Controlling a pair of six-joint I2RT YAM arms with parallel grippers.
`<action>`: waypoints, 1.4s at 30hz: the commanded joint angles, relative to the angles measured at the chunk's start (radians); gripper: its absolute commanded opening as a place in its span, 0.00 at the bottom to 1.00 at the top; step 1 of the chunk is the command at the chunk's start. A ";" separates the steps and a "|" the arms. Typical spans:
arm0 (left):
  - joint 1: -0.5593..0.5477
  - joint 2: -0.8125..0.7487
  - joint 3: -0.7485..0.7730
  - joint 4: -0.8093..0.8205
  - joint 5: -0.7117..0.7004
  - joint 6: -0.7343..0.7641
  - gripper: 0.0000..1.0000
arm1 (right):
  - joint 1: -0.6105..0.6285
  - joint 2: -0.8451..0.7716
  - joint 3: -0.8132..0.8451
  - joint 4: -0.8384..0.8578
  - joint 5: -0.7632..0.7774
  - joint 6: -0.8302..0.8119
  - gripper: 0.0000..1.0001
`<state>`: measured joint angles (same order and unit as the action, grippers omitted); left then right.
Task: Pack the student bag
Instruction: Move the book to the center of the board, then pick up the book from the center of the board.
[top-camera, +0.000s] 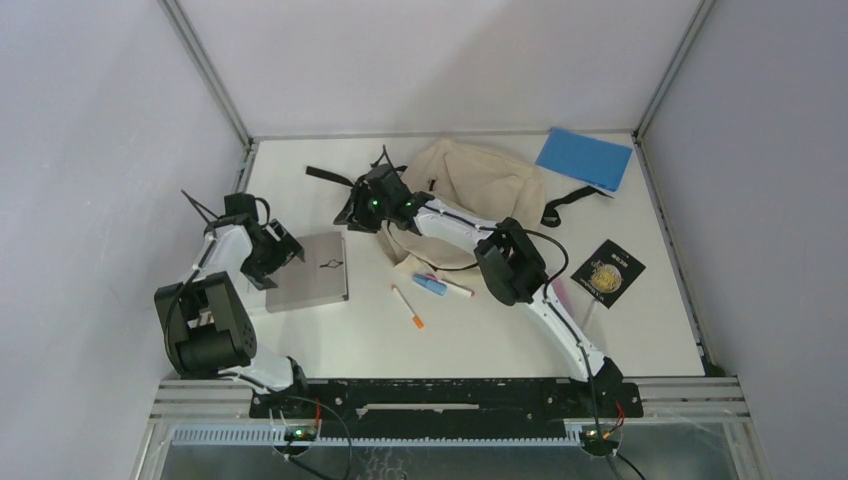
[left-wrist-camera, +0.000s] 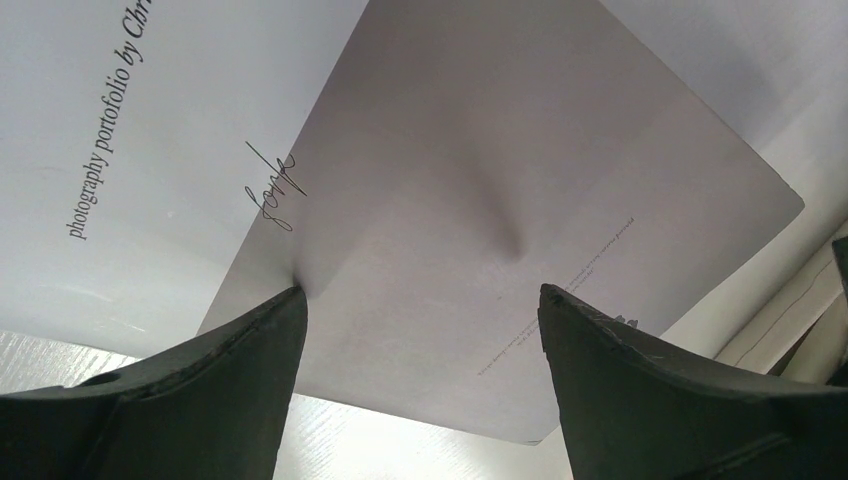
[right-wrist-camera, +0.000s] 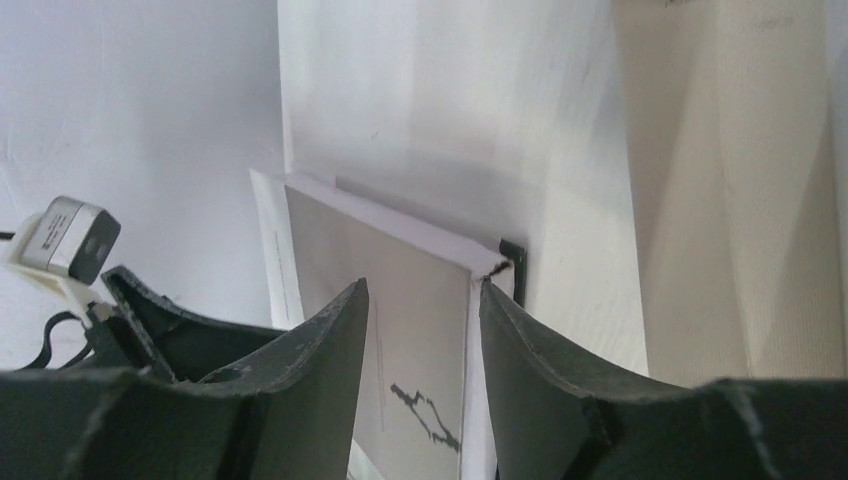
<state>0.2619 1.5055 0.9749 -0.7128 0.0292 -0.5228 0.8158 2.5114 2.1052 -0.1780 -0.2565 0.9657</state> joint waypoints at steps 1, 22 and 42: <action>-0.017 0.039 -0.002 0.019 0.067 -0.001 0.89 | -0.004 0.076 0.132 -0.066 -0.024 -0.003 0.54; -0.039 0.057 -0.004 0.020 0.078 0.002 0.89 | 0.022 0.168 0.269 0.000 -0.080 -0.004 0.53; -0.054 0.062 -0.003 0.018 0.079 0.001 0.89 | 0.026 0.055 0.086 0.101 -0.127 0.000 0.02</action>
<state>0.2329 1.5192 0.9840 -0.7151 0.0212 -0.5125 0.8177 2.6717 2.2452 -0.1436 -0.3222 0.9714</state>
